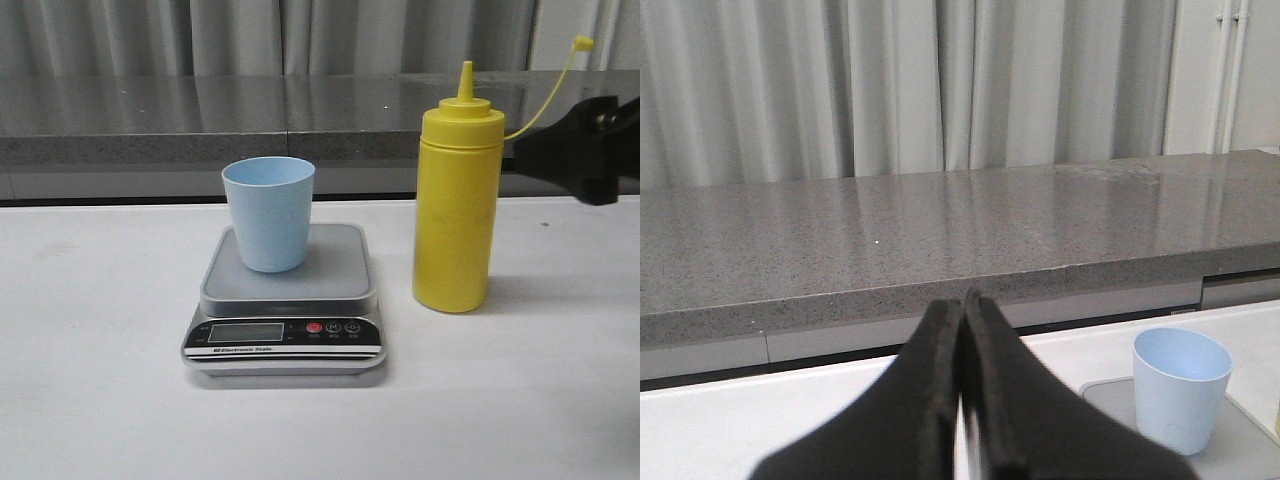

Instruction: Pour seasoning into cup on scale with both arms

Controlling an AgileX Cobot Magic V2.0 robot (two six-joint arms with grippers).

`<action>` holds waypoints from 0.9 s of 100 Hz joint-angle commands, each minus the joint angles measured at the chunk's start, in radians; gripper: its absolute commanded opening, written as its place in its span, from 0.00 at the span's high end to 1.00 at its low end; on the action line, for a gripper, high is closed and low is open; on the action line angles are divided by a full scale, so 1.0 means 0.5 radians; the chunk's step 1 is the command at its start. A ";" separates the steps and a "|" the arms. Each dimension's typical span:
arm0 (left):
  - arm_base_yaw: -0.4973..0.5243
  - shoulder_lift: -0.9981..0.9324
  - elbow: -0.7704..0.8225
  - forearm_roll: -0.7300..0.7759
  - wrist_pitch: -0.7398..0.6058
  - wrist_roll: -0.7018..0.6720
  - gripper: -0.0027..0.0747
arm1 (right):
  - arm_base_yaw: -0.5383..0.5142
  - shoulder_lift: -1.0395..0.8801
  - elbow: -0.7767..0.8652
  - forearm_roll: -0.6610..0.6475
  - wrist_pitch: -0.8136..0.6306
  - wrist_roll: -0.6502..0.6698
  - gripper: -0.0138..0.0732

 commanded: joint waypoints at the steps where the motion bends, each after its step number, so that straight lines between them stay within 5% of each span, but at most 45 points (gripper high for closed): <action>1: 0.004 0.021 -0.053 -0.027 -0.148 -0.006 0.99 | 0.004 -0.236 -0.050 0.067 0.102 -0.013 0.09; 36: 0.004 0.021 -0.053 -0.027 -0.148 -0.006 0.99 | 0.004 -0.842 -0.303 0.101 1.178 -0.013 0.09; 90: 0.004 0.021 -0.053 -0.027 -0.148 -0.006 0.99 | 0.004 -1.435 -0.314 0.157 1.878 -0.013 0.09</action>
